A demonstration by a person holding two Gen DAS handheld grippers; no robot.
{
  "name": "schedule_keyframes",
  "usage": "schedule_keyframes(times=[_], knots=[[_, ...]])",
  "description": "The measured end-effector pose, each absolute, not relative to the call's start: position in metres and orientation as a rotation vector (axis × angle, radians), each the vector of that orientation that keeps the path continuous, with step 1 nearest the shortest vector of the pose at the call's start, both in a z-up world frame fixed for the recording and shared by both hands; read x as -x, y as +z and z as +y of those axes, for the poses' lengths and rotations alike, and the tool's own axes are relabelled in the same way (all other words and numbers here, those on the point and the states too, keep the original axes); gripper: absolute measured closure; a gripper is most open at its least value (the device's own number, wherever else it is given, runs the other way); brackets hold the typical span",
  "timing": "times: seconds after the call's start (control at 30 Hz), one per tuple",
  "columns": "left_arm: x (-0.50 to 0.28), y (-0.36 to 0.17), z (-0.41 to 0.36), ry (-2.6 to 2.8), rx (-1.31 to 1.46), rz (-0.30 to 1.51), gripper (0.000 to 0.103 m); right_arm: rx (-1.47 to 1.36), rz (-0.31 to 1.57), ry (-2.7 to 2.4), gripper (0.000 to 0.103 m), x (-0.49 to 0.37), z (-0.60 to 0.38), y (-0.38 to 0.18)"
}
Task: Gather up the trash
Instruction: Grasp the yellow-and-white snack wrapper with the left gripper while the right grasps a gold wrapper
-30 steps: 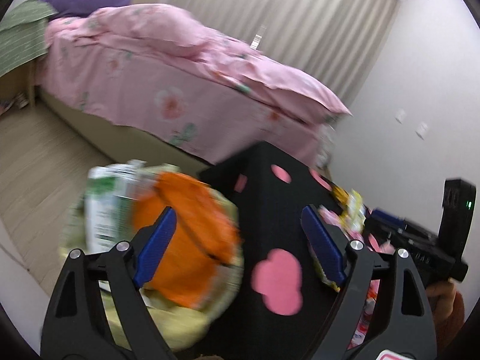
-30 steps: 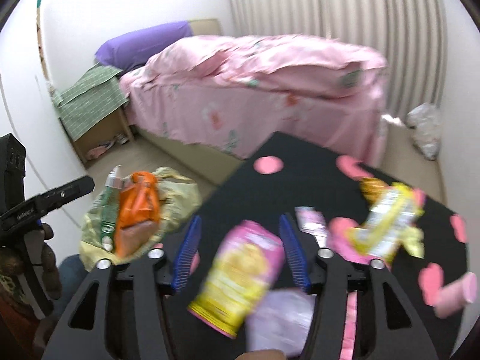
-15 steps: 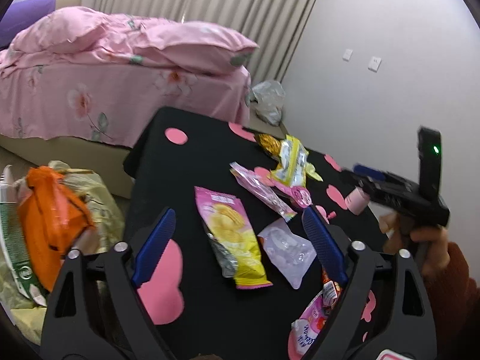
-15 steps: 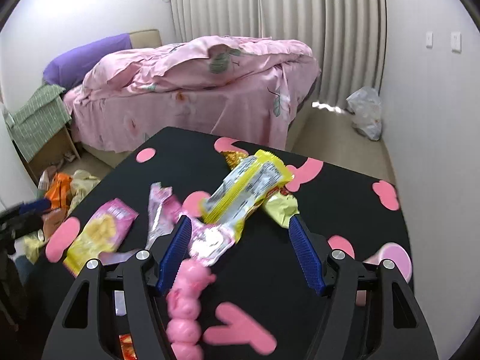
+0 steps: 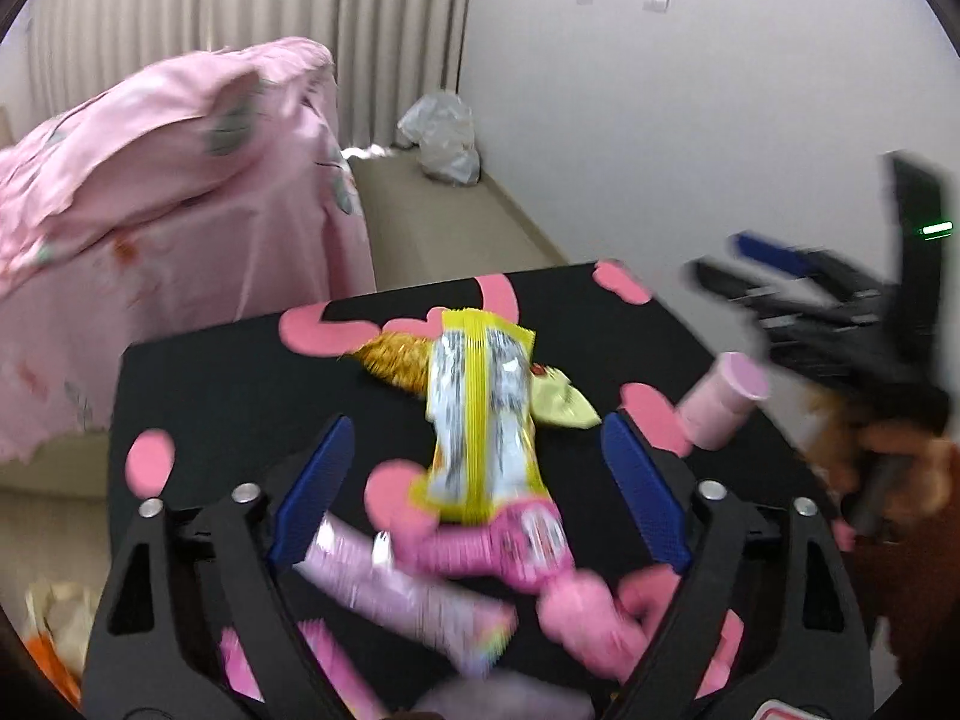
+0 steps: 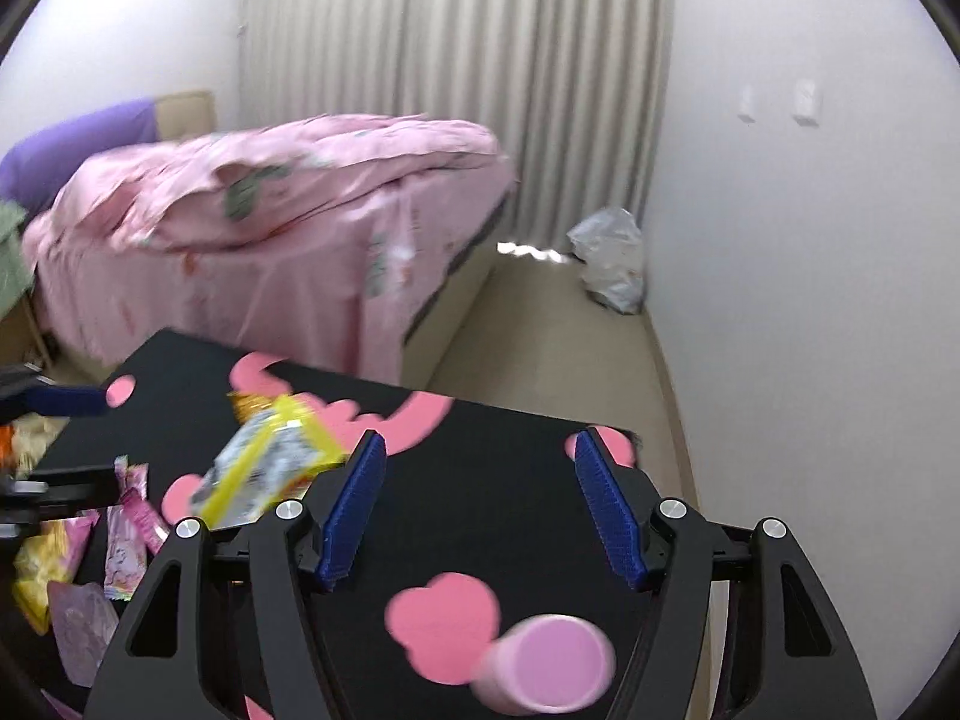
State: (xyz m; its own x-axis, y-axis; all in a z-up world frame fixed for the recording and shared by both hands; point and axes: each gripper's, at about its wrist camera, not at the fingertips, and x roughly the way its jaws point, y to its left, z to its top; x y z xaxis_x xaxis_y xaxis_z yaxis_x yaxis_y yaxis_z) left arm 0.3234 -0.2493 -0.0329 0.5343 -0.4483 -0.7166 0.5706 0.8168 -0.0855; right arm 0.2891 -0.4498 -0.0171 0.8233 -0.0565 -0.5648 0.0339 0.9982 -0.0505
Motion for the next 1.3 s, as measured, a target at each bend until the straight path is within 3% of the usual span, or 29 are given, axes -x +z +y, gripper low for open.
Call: schedule_keyframes(times=[0.17,0.2,0.27,0.37,0.67,0.97,1.03,1.1,1.17,1.3], knots=[[-0.366,-0.074,-0.293,-0.591,-0.264,0.961,0.039,-0.081,0.624,-0.025,0.041,-0.285,-0.488,-0.023],[-0.374,-0.084,-0.296,-0.563,-0.26,1.014,0.044,-0.087,0.623,-0.021,0.041,-0.285,-0.489,-0.023],[-0.382,-0.092,-0.292,-0.563,-0.198,1.069,0.069,-0.101,0.623,0.008,0.041,-0.285,-0.487,-0.024],[-0.372,-0.08,-0.272,-0.564,-0.104,1.031,0.078,-0.114,0.62,0.07,0.041,-0.288,-0.475,-0.023],[-0.298,-0.009,-0.189,-0.545,0.091,0.875,0.078,-0.044,0.716,0.285,0.041,-0.326,-0.398,-0.048],[-0.243,-0.017,-0.136,-0.491,0.125,0.877,0.078,0.084,0.801,0.368,0.042,-0.367,-0.36,-0.09],[-0.233,-0.026,-0.128,-0.476,0.127,0.892,0.078,0.108,0.835,0.369,0.054,-0.374,-0.355,-0.097],[-0.224,-0.033,-0.12,-0.468,0.138,0.906,0.078,0.113,0.882,0.383,0.057,-0.377,-0.352,-0.104],[-0.218,-0.041,-0.111,-0.454,0.143,0.915,0.077,0.113,0.906,0.382,0.07,-0.375,-0.351,-0.108],[-0.209,-0.046,-0.098,-0.437,0.165,0.92,0.077,0.069,0.875,0.339,0.078,-0.354,-0.36,-0.097]])
